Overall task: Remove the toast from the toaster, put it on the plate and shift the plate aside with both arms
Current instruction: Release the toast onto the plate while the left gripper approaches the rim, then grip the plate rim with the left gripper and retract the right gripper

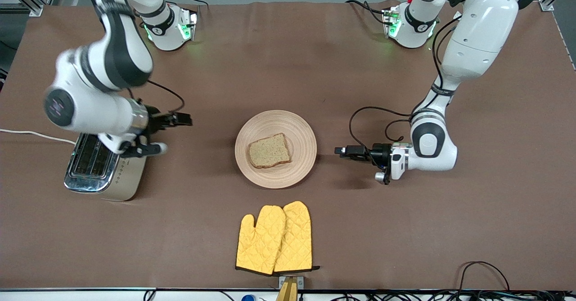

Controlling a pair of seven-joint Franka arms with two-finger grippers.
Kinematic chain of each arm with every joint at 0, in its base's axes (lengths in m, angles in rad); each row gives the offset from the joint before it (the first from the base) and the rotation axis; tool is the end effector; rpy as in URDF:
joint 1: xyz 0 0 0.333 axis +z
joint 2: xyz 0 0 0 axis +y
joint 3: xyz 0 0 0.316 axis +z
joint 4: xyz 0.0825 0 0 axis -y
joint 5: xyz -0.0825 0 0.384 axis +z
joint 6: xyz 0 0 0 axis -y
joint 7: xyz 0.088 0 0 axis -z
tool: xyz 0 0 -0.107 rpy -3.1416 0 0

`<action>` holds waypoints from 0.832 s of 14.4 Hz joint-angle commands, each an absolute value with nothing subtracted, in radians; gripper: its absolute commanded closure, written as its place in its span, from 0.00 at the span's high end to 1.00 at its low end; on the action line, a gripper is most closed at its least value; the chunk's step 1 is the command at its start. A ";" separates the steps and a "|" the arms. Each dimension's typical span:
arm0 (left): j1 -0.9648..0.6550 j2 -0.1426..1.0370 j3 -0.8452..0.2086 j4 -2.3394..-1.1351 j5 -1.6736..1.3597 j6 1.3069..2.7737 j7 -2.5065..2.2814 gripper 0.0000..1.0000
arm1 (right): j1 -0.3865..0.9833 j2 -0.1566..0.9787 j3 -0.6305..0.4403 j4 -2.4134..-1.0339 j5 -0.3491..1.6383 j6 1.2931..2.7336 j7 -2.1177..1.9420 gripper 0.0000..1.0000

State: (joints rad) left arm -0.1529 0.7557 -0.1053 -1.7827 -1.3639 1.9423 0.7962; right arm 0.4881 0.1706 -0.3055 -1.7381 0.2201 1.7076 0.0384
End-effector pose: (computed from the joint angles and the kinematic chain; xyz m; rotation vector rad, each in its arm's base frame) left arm 0.5855 -0.2197 0.1366 1.9228 -0.0527 -0.2011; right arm 0.5739 0.1362 0.4640 -2.9814 -0.1376 0.3123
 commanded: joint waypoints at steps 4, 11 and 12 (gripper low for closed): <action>-0.196 0.796 -0.107 -1.775 -1.439 1.956 0.857 0.69 | 0.434 0.086 -0.385 -1.479 -0.107 1.576 -0.073 1.00; -0.261 0.818 -0.107 -1.756 -1.497 2.055 0.857 0.56 | 0.258 0.021 -0.449 -1.479 -0.005 1.405 -0.165 1.00; -0.270 0.822 -0.107 -1.753 -1.506 2.060 0.857 0.56 | 0.250 0.025 -0.451 -1.474 -0.008 1.413 -0.179 1.00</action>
State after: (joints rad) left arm -0.2521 0.8043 -0.1081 -1.7753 -1.4726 2.0388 0.8433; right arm 0.2693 0.0372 -0.4594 -1.4710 -0.0168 1.4096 -0.1541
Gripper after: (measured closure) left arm 0.436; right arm 0.000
